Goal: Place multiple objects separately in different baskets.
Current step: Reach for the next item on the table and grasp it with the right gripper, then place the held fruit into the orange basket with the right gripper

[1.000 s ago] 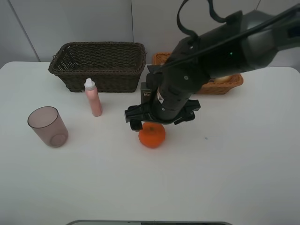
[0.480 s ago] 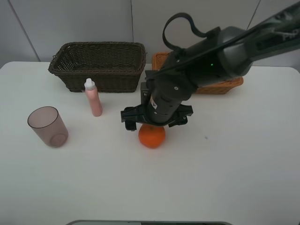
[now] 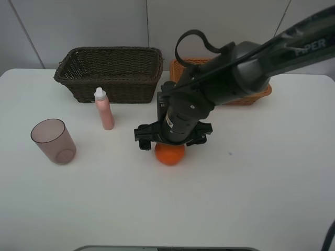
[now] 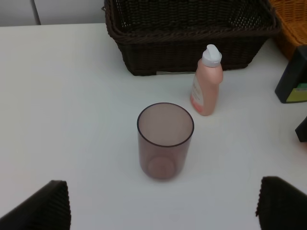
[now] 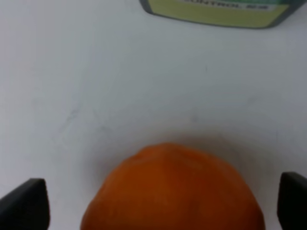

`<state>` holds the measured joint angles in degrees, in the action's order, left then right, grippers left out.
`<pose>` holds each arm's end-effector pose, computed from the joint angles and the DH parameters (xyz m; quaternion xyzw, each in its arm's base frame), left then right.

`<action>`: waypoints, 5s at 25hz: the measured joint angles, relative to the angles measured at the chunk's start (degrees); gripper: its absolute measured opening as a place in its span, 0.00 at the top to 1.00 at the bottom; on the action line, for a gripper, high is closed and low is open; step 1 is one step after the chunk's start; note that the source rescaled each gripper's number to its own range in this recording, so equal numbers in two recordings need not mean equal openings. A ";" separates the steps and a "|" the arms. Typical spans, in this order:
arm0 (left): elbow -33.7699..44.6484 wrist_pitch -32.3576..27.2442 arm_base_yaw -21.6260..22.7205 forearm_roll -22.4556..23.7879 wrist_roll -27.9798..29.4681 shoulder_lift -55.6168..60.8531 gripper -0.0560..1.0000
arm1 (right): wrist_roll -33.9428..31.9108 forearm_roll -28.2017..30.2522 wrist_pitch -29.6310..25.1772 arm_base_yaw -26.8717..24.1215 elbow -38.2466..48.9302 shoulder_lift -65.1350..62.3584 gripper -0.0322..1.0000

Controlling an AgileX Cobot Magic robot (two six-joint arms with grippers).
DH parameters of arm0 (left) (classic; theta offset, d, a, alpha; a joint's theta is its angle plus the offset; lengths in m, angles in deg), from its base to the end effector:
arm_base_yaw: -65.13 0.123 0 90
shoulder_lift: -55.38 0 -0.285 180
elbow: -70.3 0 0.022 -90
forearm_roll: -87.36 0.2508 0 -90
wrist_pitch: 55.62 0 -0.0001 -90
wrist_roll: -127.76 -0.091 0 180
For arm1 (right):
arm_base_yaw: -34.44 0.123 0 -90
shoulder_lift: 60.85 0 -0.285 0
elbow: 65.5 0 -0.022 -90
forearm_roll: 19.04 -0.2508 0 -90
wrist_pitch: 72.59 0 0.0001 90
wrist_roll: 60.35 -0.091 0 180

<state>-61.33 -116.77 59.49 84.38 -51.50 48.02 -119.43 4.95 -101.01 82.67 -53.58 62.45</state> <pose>-0.0071 -0.0035 0.2778 0.0376 0.8510 -0.0550 0.5210 0.2643 0.2694 0.1140 -0.0746 0.9797 0.0387 0.1823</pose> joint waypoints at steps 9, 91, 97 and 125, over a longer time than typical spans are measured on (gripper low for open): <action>0.00 0.00 0.00 0.00 0.00 0.00 0.00 | -0.05 -0.91 0.00 0.00 0.00 1.23 0.00; 0.00 0.00 0.00 0.00 0.00 0.00 0.00 | 57.72 -15.48 -22.68 -23.19 -30.86 1.05 0.44; 0.00 0.00 0.00 0.00 0.00 0.00 0.00 | 59.60 -15.53 -18.53 -23.62 -36.14 6.35 0.44; 0.00 0.00 0.00 0.00 0.00 0.00 0.00 | 59.77 -15.53 -3.22 -26.75 -37.07 16.08 0.44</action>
<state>-61.33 -116.77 59.49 84.38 -51.50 48.02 -59.67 -10.58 -104.23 55.92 -90.64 78.53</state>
